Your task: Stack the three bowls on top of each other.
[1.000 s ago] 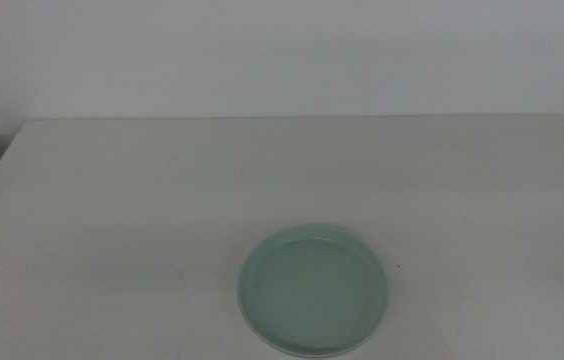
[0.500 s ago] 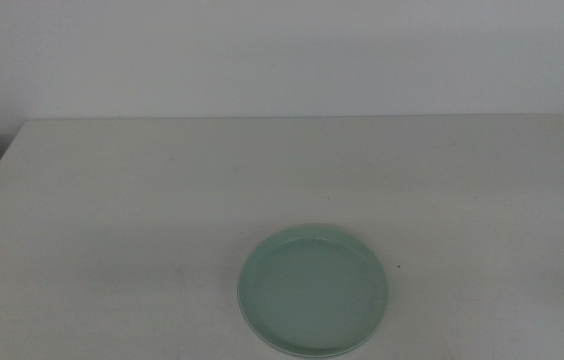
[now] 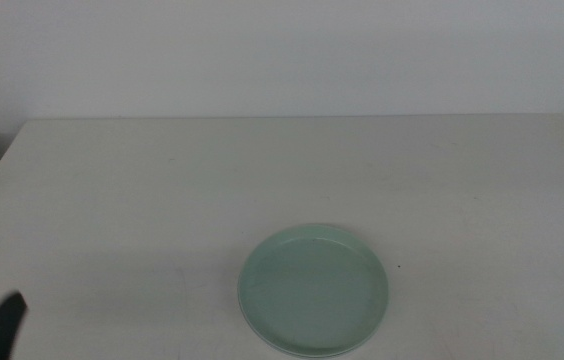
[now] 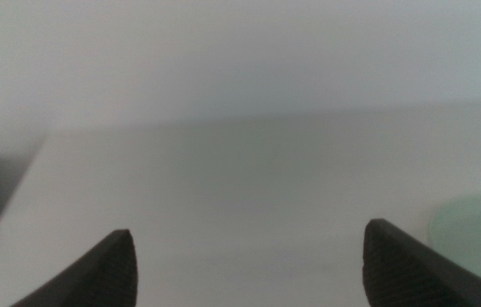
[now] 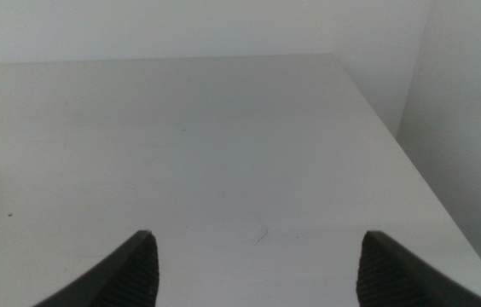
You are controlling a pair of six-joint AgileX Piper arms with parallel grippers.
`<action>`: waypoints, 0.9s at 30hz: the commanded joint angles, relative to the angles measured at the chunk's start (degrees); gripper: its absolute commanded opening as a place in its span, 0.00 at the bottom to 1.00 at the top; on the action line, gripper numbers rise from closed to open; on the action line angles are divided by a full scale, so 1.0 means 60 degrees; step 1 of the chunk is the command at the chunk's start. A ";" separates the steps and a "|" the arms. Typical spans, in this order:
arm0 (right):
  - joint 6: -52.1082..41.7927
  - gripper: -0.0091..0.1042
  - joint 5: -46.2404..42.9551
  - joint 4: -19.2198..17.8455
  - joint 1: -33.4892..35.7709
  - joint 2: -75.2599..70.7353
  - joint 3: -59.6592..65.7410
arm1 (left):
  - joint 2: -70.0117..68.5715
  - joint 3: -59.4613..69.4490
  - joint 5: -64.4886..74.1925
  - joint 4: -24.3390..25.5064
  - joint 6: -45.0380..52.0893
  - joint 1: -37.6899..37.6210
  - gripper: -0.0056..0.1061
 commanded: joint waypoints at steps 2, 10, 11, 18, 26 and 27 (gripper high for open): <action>-0.0135 0.60 -0.0638 -0.0063 -0.0072 -0.0266 -0.0058 | -0.0081 0.0556 -0.1260 -0.0071 -0.0111 0.0013 0.85; -0.0135 0.60 -0.0638 -0.0072 -0.0072 -0.0266 -0.0058 | -0.0219 0.1518 -0.0965 -0.0048 -0.0111 0.0013 0.85; -0.0135 0.60 -0.0638 -0.0082 -0.0072 -0.0266 -0.0058 | -0.0277 0.1518 -0.0974 -0.0048 -0.0111 0.0013 0.85; -0.0135 0.60 -0.0631 -0.0248 -0.0072 -0.0266 -0.0058 | -0.0952 0.1526 -0.0893 0.0107 -0.0111 0.0013 0.85; -0.0135 0.60 -0.0631 -0.0248 -0.0072 -0.0266 -0.0058 | -0.1414 0.1526 -0.0515 0.0116 -0.0111 0.0013 0.85; -0.0135 0.60 -0.0631 -0.0248 -0.0072 -0.0266 -0.0058 | -0.1414 0.1526 -0.0515 0.0116 -0.0111 0.0013 0.85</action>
